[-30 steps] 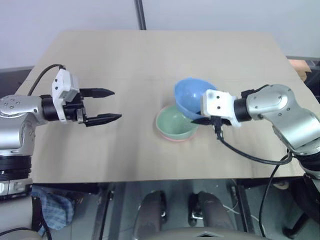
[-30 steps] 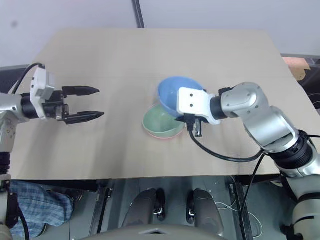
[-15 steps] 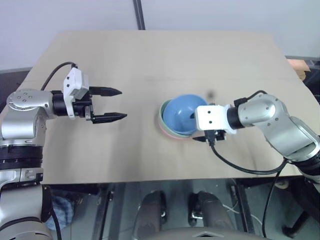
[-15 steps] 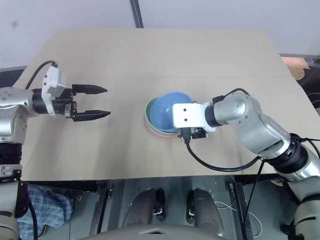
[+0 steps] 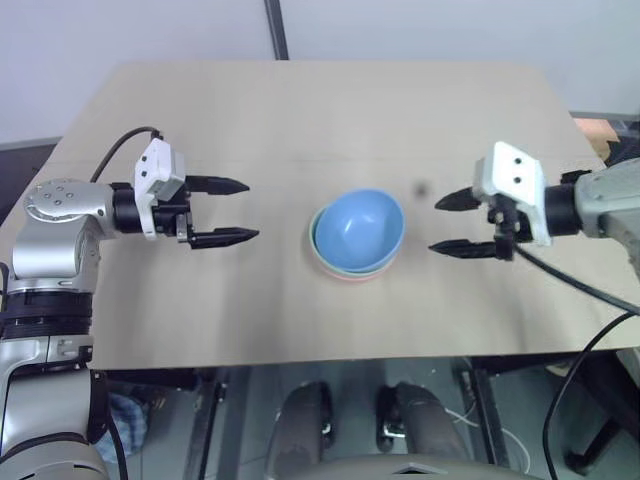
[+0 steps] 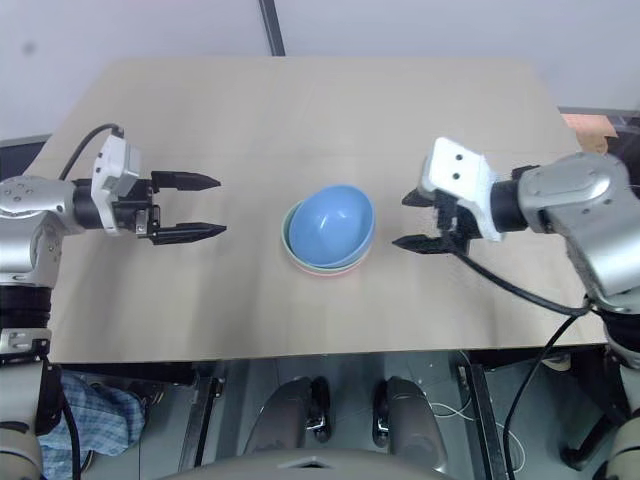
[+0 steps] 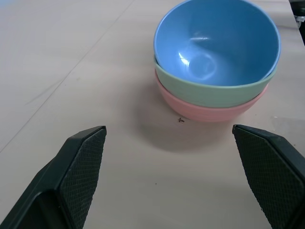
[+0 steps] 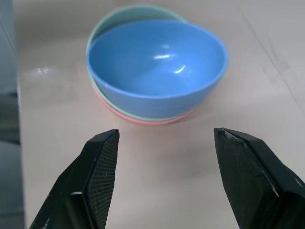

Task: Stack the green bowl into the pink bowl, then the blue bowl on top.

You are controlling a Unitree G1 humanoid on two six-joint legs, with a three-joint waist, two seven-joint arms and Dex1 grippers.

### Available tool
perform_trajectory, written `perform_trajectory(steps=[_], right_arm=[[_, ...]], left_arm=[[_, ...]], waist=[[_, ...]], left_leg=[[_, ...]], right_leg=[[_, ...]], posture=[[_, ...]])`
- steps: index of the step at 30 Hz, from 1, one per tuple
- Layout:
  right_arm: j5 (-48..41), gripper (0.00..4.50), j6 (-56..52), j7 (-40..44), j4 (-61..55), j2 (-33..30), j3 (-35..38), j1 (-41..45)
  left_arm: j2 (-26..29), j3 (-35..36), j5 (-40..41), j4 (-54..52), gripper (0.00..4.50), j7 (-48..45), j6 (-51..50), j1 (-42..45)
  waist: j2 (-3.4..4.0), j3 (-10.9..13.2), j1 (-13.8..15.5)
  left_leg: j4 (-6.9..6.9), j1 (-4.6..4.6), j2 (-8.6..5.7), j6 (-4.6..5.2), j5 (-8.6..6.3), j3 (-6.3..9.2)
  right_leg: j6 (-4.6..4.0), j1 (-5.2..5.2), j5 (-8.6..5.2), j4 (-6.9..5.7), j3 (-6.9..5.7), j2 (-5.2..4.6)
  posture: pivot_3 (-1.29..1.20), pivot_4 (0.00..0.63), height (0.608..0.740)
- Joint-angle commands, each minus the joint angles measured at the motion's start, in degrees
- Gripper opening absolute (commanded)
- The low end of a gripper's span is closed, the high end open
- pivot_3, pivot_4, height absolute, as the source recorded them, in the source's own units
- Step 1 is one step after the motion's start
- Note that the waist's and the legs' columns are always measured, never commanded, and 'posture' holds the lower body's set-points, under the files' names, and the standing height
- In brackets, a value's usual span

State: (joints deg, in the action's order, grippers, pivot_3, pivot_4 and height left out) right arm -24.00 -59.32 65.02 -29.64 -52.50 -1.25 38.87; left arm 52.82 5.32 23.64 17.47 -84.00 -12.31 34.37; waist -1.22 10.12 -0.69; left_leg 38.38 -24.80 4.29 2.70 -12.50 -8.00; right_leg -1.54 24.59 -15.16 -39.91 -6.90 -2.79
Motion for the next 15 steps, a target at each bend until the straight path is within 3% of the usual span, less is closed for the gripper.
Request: perform_trajectory(steps=[1, 8, 15], right_arm=[[-4.5, 3.49, 0.1, -1.4, 2.3, -0.1, 9.9, -3.5], [-10.0, 3.49, 11.5, 6.6, 10.2, -2.0, 25.6, -19.7], [-10.8, 3.49, 22.3, 9.3, 14.8, -1.1, 27.5, -26.5]], left_arm=[[1.2, 1.7, 0.2, -0.8, 4.5, 0.3, 0.3, 0.6], [1.6, 2.8, 0.9, -2.9, 4.5, 0.9, -0.4, -1.6], [1.4, 3.2, 1.1, -4.7, 4.5, 1.7, -0.5, -2.9]], waist=[[-0.01, 0.0, 0.1], [-0.03, 0.0, 0.6], [-0.02, 0.0, 0.0]], left_leg=[[0.0, -0.01, -0.01, 0.0, 0.0, 0.0], [-0.02, 0.02, -0.04, 0.01, -0.01, 0.03], [-0.02, 0.13, 0.01, 0.03, -0.01, 0.01]], right_leg=[[0.0, -0.01, 0.0, 0.01, 0.0, -0.01], [0.01, -0.06, 0.0, 0.03, -0.02, -0.01], [0.02, -0.12, 0.0, 0.01, 0.01, 0.03]], posture=[[0.0, 0.15, 0.74], [0.0, 0.15, 0.74], [0.0, 0.15, 0.74]])
